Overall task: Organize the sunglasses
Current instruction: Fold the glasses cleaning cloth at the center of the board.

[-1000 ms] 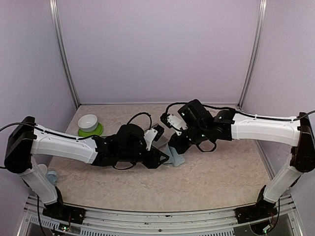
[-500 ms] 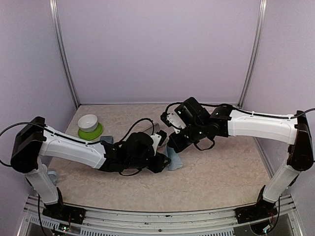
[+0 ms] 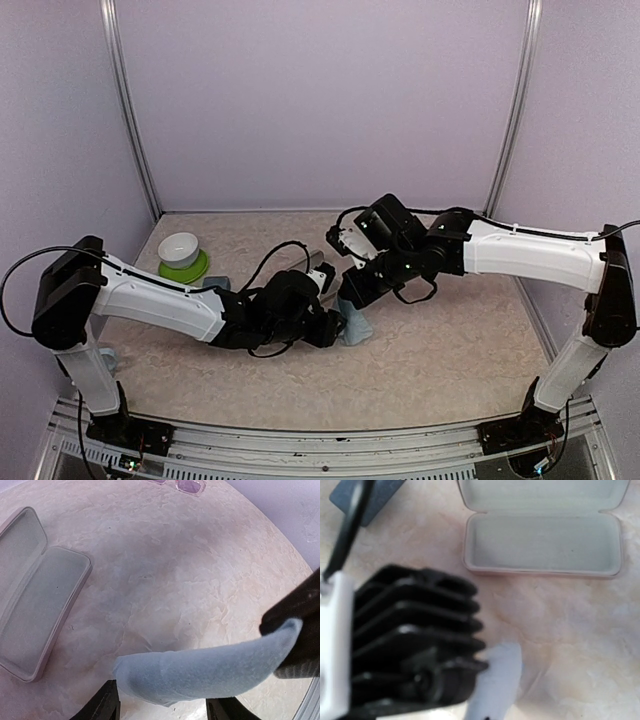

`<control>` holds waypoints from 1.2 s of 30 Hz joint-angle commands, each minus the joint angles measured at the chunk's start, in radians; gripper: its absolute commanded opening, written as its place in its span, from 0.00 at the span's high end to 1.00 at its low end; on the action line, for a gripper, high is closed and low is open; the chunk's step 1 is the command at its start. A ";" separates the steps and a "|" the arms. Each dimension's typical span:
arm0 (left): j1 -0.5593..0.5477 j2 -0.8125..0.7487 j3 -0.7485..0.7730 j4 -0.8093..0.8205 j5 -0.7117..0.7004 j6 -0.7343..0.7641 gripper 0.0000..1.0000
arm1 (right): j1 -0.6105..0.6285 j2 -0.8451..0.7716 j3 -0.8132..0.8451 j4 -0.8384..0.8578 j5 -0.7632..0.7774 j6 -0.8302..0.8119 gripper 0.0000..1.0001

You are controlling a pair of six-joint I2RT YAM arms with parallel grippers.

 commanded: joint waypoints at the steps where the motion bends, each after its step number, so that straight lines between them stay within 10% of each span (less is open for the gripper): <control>1: -0.006 0.021 0.043 0.014 -0.029 -0.033 0.42 | -0.007 0.018 0.034 -0.023 -0.019 0.017 1.00; 21: -0.002 -0.008 0.008 -0.133 -0.135 -0.100 0.60 | -0.008 0.016 0.028 -0.041 -0.010 0.005 1.00; 32: -0.003 -0.006 0.024 -0.115 -0.110 -0.055 1.00 | -0.008 0.014 0.020 -0.035 -0.015 0.007 1.00; 36: -0.005 -0.020 0.041 -0.161 -0.091 -0.037 1.00 | -0.007 0.002 0.007 -0.030 -0.002 0.006 1.00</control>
